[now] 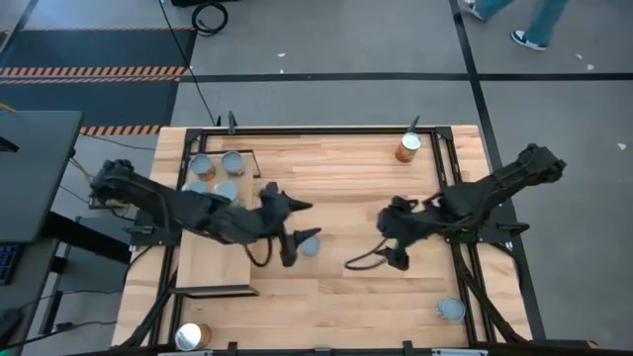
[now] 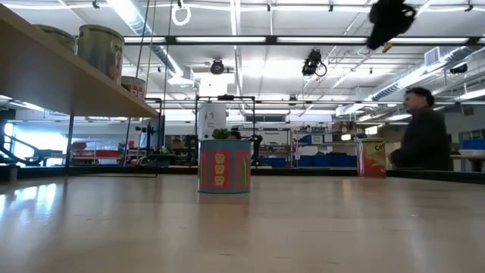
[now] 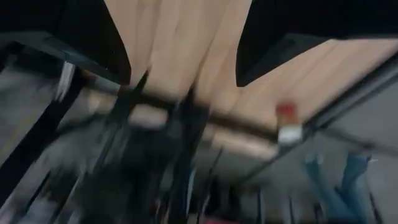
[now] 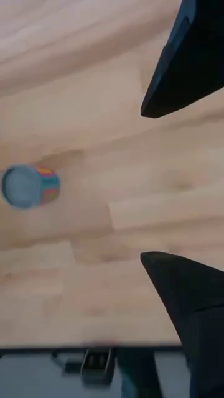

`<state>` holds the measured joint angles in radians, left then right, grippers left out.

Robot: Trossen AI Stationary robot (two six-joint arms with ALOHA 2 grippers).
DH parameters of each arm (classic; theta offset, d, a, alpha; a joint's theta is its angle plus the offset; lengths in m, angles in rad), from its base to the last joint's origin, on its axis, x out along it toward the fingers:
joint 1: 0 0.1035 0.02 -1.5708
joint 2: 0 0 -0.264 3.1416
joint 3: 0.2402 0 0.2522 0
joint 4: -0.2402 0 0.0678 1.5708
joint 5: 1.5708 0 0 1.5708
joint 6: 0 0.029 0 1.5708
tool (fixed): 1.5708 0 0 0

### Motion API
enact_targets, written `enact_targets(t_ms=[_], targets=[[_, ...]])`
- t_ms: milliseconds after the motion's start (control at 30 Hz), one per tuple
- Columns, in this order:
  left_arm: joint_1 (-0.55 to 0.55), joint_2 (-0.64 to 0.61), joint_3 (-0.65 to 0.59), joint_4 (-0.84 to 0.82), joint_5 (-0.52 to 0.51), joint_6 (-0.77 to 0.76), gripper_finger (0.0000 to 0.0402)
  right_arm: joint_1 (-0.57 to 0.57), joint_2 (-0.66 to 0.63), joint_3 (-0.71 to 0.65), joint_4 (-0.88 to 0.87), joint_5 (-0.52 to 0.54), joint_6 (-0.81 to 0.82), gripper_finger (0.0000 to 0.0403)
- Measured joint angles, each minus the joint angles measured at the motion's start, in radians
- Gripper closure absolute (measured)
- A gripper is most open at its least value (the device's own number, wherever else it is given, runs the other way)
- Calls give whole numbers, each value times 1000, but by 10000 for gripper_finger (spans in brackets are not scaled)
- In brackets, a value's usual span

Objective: Pick and place cans onto a shelf
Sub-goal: Put the canned peas on the shelf

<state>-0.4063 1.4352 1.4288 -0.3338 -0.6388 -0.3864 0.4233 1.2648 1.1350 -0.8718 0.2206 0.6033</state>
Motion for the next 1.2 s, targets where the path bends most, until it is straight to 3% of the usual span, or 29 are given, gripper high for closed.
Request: enact_targets(t_ms=[167,400,533,800,933,1100,1200], targets=[[47,62,0,-186,72,-50,97,59,-46,-17,0,90,168,28],[84,128,0,-333,129,-51,87,21,-41,-16,23,154,287,28],[85,192,0,-336,141,-32,102,-1,-40,-17,26,158,328,28],[90,320,0,-337,241,-239,124,-8,-40,-17,25,183,344,28],[106,363,0,-321,314,-257,124,-8,-40,-17,24,182,340,28],[118,380,0,-322,375,-256,96,-9,-39,-17,14,179,335,28],[144,380,0,-351,390,-332,74,-9,-39,-17,15,179,312,28]])
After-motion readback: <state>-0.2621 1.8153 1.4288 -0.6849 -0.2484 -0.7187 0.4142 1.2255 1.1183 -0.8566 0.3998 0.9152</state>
